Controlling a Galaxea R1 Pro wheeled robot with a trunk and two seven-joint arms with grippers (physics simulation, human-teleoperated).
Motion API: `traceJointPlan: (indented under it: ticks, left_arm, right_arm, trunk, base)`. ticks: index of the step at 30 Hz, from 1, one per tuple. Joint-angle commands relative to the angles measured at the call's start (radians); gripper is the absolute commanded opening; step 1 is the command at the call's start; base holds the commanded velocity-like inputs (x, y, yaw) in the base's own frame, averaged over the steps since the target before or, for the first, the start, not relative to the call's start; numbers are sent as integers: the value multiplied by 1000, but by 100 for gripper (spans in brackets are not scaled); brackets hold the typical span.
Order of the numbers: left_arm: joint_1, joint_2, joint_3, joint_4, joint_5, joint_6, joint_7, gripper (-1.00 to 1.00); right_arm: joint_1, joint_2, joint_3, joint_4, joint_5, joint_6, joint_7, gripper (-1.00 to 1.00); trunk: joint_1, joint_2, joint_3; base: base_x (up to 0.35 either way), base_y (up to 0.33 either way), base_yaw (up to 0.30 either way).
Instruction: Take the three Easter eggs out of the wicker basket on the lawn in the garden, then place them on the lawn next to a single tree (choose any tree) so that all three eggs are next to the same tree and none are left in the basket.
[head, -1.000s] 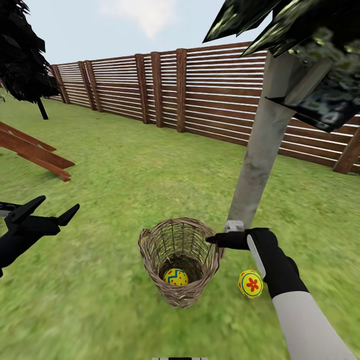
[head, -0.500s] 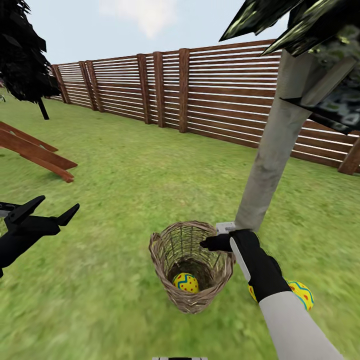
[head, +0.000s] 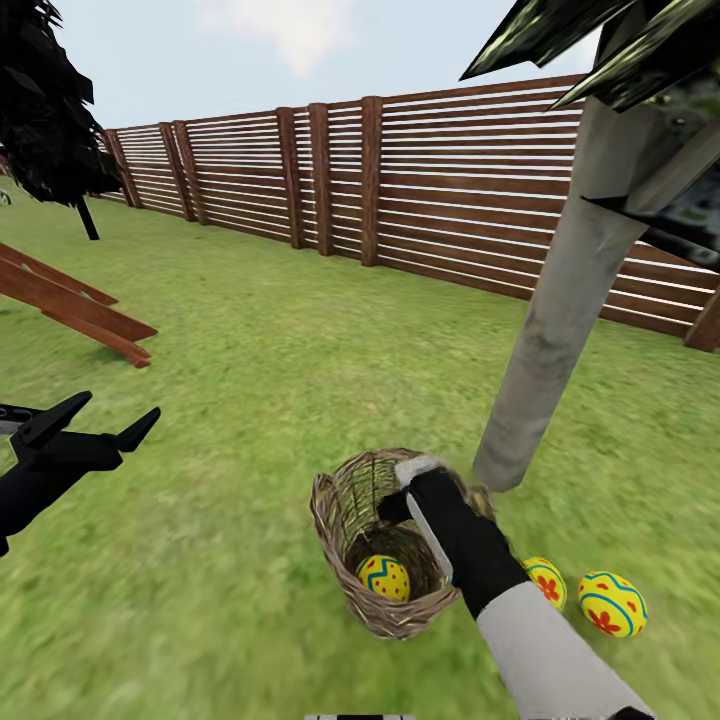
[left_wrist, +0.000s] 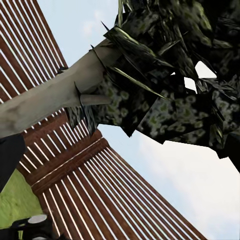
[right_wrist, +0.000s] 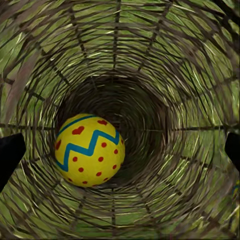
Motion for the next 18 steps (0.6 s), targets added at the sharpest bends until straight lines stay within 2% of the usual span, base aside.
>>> traceJointPlan:
  ticks: [1,4,5,7,9,12,15,18]
  left_arm:
    - [0,0,0,0,-1,3,-3,100]
    - [0,-1,0,0,-1,3,-3,100]
    - [0,-1,0,0,-3,3,-3,100]
    - [0,-1,0,0,-3,3,-3,100]
    - [0,-1,0,0,-4,3,-3,100]
    - [0,-1,-1,-1,-4,3,-4,100]
    - [0,-2,-2,-2,-5,3,-3,100]
    - [0,-1,-1,-3,-7,3,0,100]
  right_arm:
    - [-11,10,9,47,-4,5,-52,100]
    - [-94,24,16,211,-5,-1,-88,100]
    - [-154,26,18,317,-7,-9,-92,100]
    - [-193,26,19,387,-9,-36,-93,100]
    - [-215,26,20,425,-9,-73,-93,100]
    - [-221,26,20,437,-9,-86,-91,100]
    - [-222,26,27,446,-9,-118,-62,100]
    - [-222,26,79,480,-9,-161,-28,100]
  trunk:
    - [0,0,-1]
    - [0,0,-1]
    - [0,0,-1]
    - [0,0,-1]
    - [1,-1,-9]
    - [2,-2,-20]
    - [3,-2,-32]
    - [5,-3,-43]
  base:
    - [0,0,0]
    - [0,0,0]
    - [0,0,0]
    - [0,0,0]
    - [0,0,0]
    - [0,0,0]
    - [0,0,0]
    - [0,0,0]
